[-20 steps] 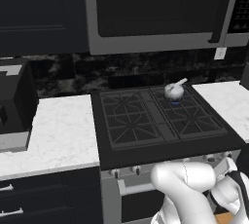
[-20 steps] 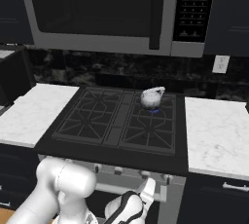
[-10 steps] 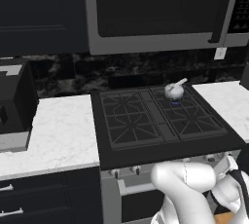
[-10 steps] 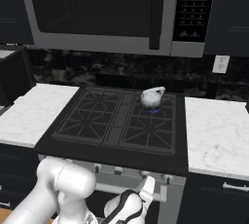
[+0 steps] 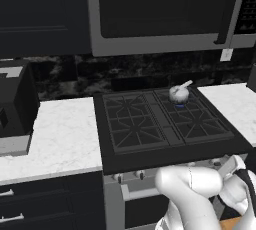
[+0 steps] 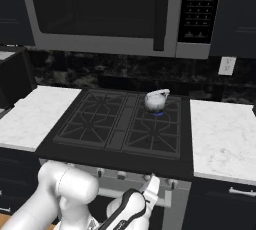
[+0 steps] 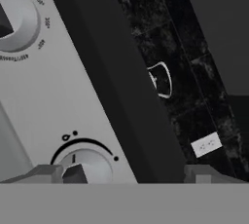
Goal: Turn off the rear right burner of the stove.
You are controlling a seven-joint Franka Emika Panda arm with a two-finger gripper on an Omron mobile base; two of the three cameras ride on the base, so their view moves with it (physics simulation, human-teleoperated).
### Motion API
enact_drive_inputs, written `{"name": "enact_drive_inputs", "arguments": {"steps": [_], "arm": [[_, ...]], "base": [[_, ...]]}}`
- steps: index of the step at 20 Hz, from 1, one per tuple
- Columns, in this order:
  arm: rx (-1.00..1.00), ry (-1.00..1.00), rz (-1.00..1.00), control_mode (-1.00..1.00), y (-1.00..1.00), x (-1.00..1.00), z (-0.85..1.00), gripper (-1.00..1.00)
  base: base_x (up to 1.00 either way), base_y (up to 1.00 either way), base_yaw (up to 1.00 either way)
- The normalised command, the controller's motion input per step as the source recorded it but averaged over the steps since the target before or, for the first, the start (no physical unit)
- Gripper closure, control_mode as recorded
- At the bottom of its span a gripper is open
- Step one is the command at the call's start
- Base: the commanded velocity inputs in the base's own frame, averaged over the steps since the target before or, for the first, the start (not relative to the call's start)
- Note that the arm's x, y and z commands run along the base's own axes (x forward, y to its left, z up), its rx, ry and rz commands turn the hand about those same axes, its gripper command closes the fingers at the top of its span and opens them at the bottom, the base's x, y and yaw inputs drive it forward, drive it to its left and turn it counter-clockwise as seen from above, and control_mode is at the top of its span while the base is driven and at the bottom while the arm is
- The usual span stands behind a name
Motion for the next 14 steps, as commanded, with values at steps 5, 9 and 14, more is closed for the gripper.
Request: {"name": "enact_drive_inputs", "arguments": {"steps": [5, 9, 14], "arm": [[0.0, 0.03, 0.0, -1.0, 0.0, 0.0, -0.47, -1.0], [0.0, 0.0, 0.0, -1.0, 0.0, 0.01, 0.0, -1.0], [0.0, 0.0, 0.0, -1.0, 0.0, 0.12, 0.0, -1.0]], "base": [[0.0, 0.0, 0.0], [0.0, 0.0, 0.0], [0.0, 0.0, 0.0]]}}
